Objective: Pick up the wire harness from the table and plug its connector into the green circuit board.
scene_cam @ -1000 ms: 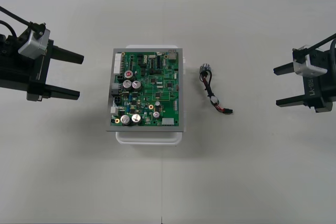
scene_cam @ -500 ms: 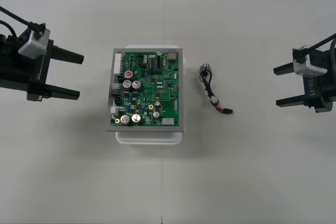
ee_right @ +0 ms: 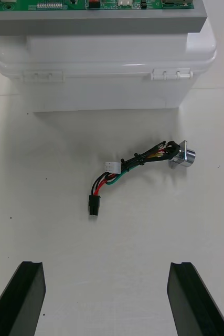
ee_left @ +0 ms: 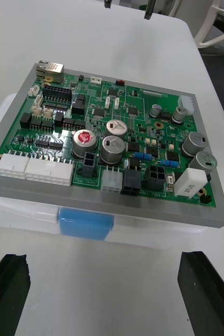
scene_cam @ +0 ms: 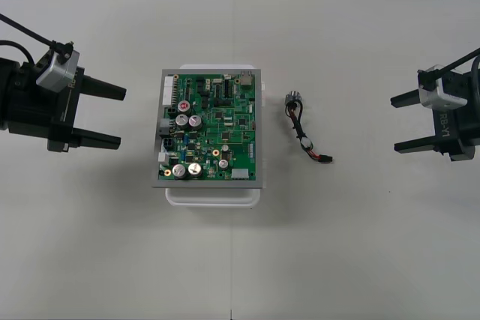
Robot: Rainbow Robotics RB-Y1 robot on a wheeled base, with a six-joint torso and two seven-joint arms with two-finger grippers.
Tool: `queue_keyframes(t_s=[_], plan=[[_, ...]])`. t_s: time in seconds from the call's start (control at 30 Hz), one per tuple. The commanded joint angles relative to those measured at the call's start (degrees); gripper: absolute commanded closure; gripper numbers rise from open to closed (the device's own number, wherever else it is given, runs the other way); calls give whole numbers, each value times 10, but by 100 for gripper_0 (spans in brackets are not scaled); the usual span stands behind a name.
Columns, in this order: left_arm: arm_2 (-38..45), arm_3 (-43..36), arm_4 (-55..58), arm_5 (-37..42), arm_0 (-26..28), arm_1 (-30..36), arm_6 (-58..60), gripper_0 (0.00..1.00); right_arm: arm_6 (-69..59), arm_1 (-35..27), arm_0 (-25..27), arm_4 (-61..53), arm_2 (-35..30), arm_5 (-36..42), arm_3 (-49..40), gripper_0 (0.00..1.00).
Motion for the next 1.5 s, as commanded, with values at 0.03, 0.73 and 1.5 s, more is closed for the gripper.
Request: queue_keyframes(t_s=[0.03,0.73,1.5], plan=[[-4,-4,-1,-14,1,-10,10,17,-5,5,5,2,-5,0,-16,32],[-7,-4,28,-14,-72,39,36,17,-5,5,5,2,-5,0,-16,32],[-64,-1,66,-14,-176,95,98,17,-11,24,5,-5,5,0,-19,32]])
